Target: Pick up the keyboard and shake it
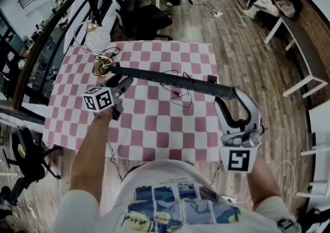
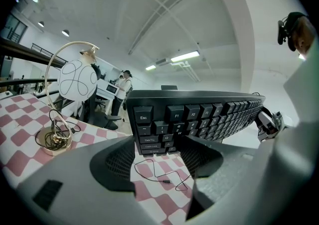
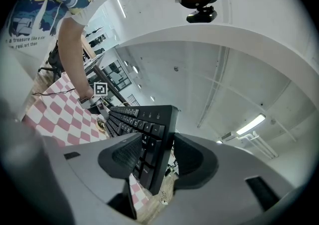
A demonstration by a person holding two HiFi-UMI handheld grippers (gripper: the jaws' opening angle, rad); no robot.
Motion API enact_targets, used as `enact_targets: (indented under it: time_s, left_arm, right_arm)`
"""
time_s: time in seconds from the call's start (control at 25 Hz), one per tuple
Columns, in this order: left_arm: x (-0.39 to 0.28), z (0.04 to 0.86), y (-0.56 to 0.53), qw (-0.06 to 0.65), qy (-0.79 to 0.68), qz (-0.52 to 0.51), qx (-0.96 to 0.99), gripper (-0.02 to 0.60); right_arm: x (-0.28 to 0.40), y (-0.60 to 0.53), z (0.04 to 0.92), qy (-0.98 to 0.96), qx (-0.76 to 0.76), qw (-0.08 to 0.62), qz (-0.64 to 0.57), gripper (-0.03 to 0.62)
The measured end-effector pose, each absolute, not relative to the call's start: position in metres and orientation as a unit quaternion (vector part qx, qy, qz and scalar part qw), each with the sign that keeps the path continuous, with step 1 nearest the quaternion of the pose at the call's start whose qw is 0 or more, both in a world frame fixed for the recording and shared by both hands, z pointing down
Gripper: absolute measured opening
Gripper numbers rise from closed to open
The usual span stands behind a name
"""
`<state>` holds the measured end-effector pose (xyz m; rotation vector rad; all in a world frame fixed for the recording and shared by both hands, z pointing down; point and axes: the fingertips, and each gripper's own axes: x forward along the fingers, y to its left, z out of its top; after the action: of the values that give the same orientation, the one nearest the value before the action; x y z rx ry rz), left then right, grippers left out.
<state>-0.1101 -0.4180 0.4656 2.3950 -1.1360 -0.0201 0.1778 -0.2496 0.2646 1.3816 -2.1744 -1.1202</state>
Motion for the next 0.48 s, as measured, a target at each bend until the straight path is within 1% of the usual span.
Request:
enact_targets:
  time_s: [0.48]
  left_arm:
    - [-0.1096,0.4662,-0.4177,0.244,-0.414,-0.009,0.877,0.278]
  right_arm:
    - [0.1777,-0.2490,0.2651,-0.764,0.486,0.162,-0.391,0.198]
